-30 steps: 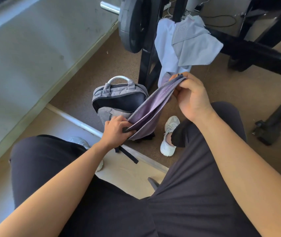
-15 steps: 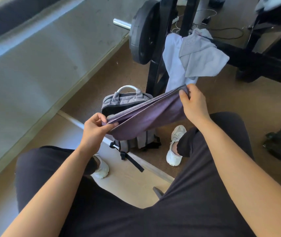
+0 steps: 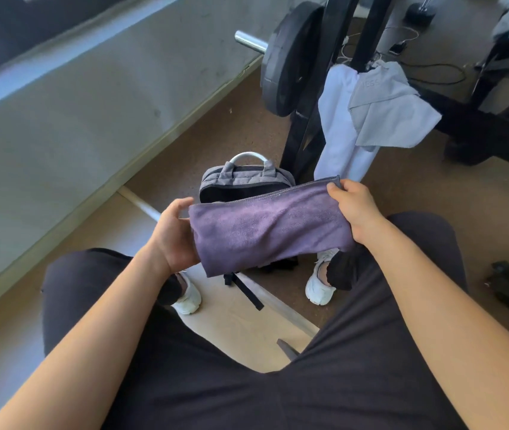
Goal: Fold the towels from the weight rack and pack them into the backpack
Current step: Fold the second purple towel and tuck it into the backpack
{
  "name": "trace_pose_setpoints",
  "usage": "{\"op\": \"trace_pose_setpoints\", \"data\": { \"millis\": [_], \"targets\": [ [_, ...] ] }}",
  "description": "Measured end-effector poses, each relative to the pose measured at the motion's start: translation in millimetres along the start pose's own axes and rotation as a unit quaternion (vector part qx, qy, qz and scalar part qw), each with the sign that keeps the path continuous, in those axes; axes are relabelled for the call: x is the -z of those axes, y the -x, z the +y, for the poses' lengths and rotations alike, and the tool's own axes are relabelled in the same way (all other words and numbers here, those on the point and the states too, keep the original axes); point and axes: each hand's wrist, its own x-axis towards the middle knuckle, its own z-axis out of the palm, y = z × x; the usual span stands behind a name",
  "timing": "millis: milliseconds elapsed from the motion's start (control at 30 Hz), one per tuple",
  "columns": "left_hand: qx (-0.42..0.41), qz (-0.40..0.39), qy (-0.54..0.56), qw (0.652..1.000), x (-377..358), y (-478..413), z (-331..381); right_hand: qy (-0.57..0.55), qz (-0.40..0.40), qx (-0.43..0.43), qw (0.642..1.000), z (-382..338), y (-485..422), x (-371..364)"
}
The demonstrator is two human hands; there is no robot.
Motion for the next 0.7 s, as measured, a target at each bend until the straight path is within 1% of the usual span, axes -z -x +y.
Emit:
{"op": "trace_pose_setpoints", "data": {
  "millis": [33,100,167,200,233,267,333,367,400,433,467,533,567,633,700],
  "targets": [
    [0.008,-0.012,0.004,1.0,2.0,1.0,1.1,0.0,0.001,-0.006,1.0,0.0,0.3,-0.1],
    [-0.001,-0.026,-0.036,0.999,6.0,-0.3,1.5,0.001,-0.001,-0.015,1.0,-0.1,0.4,0.0],
    [-0.035,-0.002,-0.09,0.995,7.4,-6.2,-3.2,0.004,0.008,-0.012,1.0,-0.3,-0.3,0.0],
    [-0.06,0.023,-0.114,0.991,9.0,-11.7,-5.9,0.009,0.015,-0.01,1.0,-0.8,0.0,-0.2],
    [-0.103,0.063,-0.153,0.981,10.0,-16.6,-8.9,0.018,0.022,-0.005,1.0,-1.0,0.6,-0.7],
    [-0.162,0.11,-0.216,0.957,11.3,-21.3,-12.1,0.032,0.031,0.003,0.999,-0.9,0.9,-1.3],
    [-0.265,0.194,-0.353,0.876,12.1,-27.7,-16.0,0.072,0.047,0.024,0.996,-0.4,1.5,-3.7],
    [-0.297,0.232,-0.406,0.832,10.7,-29.4,-17.7,0.097,0.049,0.036,0.993,-1.3,3.0,-5.1],
    [-0.318,0.262,-0.438,0.799,9.5,-30.5,-19.2,0.119,0.051,0.051,0.99,-2.5,4.2,-6.9],
    [-0.327,0.287,-0.452,0.779,7.3,-30.1,-19.6,0.136,0.055,0.066,0.987,-3.5,5.0,-8.6],
    [-0.33,0.305,-0.455,0.769,6.1,-30.1,-19.3,0.148,0.06,0.08,0.984,-4.4,5.9,-10.1],
    [-0.329,0.328,-0.457,0.759,4.7,-28.8,-17.5,0.157,0.068,0.097,0.98,-4.7,7.6,-13.0],
    [-0.327,0.332,-0.453,0.76,4.3,-27.5,-17.4,0.157,0.072,0.102,0.98,-4.4,8.5,-14.6],
    [-0.328,0.326,-0.432,0.774,0.7,-24.5,-17.4,0.147,0.071,0.097,0.982,-1.5,9.4,-18.5],
    [-0.336,0.297,-0.402,0.798,-5.2,-22.3,-19.0,0.122,0.056,0.09,0.987,-1.2,12.8,-24.5]
  ]
}}
